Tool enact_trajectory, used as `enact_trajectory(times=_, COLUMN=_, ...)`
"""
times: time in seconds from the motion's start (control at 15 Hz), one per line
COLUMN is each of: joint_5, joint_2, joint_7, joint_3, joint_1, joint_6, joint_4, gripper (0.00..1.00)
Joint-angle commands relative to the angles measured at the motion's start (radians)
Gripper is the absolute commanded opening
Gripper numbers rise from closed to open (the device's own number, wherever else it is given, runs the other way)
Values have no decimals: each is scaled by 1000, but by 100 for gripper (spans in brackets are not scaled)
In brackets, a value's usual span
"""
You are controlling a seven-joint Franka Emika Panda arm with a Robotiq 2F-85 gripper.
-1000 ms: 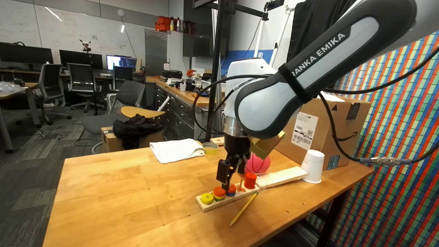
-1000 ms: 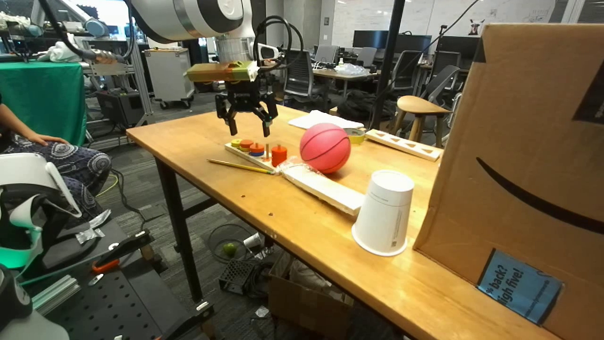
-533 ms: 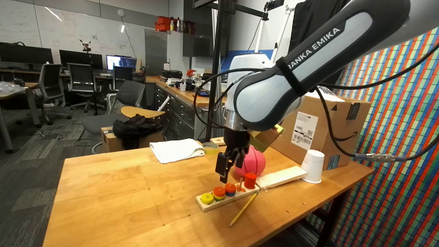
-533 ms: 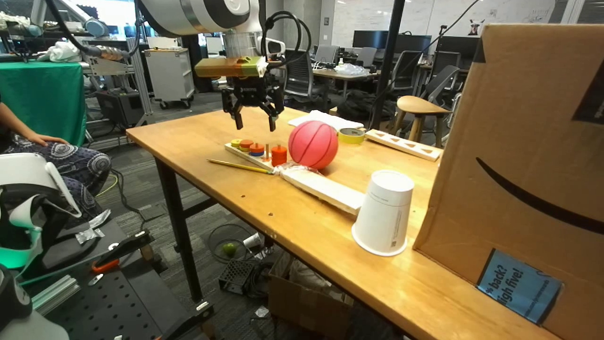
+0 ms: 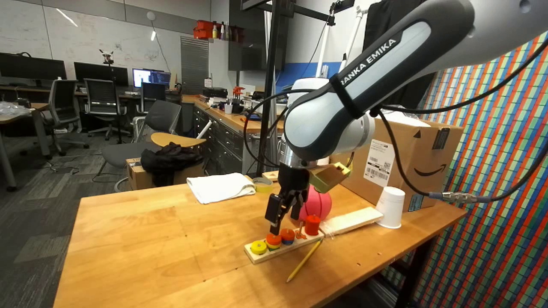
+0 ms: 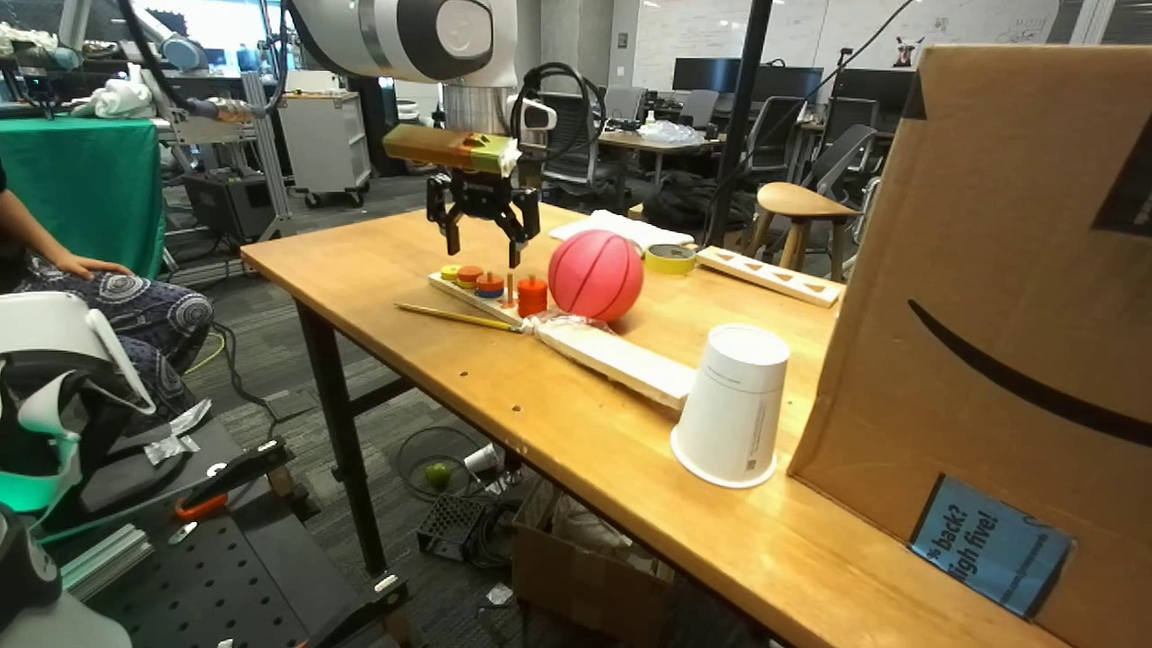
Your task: Move the ball
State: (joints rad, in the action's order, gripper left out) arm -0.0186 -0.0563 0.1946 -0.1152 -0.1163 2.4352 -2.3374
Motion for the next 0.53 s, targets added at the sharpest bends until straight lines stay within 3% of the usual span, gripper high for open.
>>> enact_trajectory(times=0.0, joint_5=27, joint_2=-49, joint_7=31, joint_3=15, joint_1=20, joint_6=-9, joint_4=60, gripper=100)
enact_trajectory(times=0.47, joint_5=465, joint_2=28, joint_7=-121, joint_3=199, joint_1=143, joint_6=-38, joint_4=130, gripper=100)
